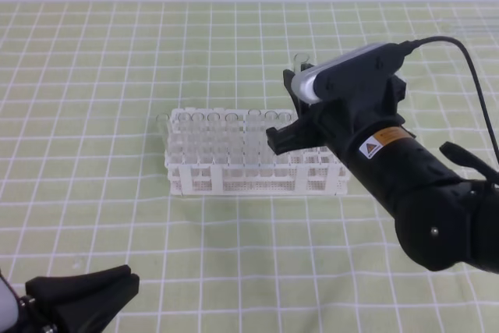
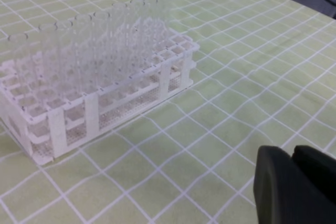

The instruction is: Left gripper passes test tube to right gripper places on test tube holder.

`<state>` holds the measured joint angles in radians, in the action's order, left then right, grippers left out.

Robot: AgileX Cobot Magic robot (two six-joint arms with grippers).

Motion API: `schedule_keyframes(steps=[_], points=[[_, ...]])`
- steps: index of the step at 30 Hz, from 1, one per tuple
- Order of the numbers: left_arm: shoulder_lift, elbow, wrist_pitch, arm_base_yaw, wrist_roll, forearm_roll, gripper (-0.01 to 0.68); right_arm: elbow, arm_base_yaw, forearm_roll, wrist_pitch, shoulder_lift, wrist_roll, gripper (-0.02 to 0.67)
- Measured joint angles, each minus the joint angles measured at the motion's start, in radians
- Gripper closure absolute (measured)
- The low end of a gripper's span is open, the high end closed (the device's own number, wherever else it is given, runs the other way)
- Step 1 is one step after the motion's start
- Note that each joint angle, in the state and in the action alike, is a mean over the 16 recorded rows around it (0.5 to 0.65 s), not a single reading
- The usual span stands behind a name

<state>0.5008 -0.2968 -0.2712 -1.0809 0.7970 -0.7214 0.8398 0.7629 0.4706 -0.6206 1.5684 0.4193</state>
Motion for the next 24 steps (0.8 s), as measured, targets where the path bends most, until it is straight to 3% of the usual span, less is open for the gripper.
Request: schedule_keyframes(steps=[24], points=[[0.0, 0.0, -0.044, 0.0, 0.0, 0.0, 0.635, 0.0, -0.007, 0.01, -0.025, 0.075, -0.023, 0.544]])
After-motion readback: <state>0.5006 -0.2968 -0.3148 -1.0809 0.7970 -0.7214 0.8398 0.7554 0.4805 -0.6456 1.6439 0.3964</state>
